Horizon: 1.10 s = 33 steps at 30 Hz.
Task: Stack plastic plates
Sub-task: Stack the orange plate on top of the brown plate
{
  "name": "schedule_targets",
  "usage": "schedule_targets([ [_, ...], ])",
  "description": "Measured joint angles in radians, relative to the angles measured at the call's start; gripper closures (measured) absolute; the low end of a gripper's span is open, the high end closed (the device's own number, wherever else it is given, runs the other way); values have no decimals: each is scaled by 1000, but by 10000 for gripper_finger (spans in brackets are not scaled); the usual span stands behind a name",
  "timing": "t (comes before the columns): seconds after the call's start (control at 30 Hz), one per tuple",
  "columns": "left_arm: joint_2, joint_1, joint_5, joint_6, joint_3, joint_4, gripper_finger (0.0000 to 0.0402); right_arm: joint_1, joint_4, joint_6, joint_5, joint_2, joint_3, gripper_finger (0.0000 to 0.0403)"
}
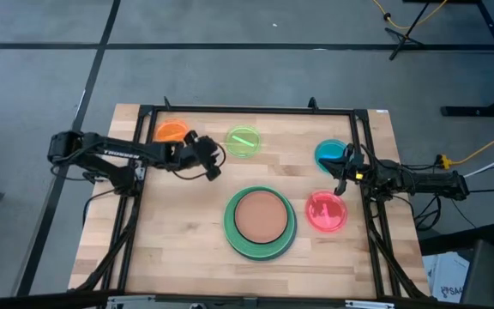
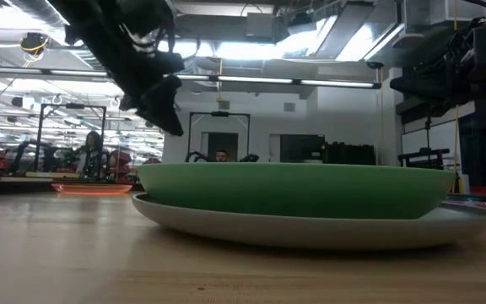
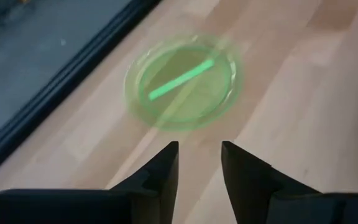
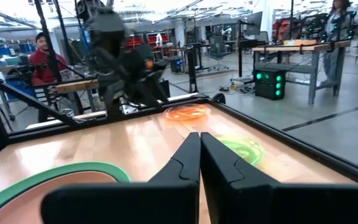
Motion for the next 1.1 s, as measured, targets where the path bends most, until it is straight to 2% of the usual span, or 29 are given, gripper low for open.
schedule_targets([
  [0.23, 0, 180, 164, 36, 67, -213, 229, 0, -3, 1, -28, 0, 0, 398],
  [0.33, 0, 232, 151, 85, 95, -344, 218, 0, -3, 10, -28, 0, 0, 398],
  [0.5, 0, 316, 147, 109, 98, -445, 216, 0, -4, 27, -28, 6, 0, 397],
  [0.63, 1, 376, 143, 109, 86, -462, 216, 0, -4, 28, -26, 5, 0, 397],
  [0.8, 47, 444, 230, 111, 42, -457, 219, 0, -3, 29, -18, 5, 0, 398],
  [0.97, 120, 480, 169, 128, 24, -432, 220, 0, -3, 29, -18, 5, 0, 398],
  [1.1, 177, 499, 168, 135, 24, -404, 221, 0, -3, 29, -18, 5, 0, 398],
])
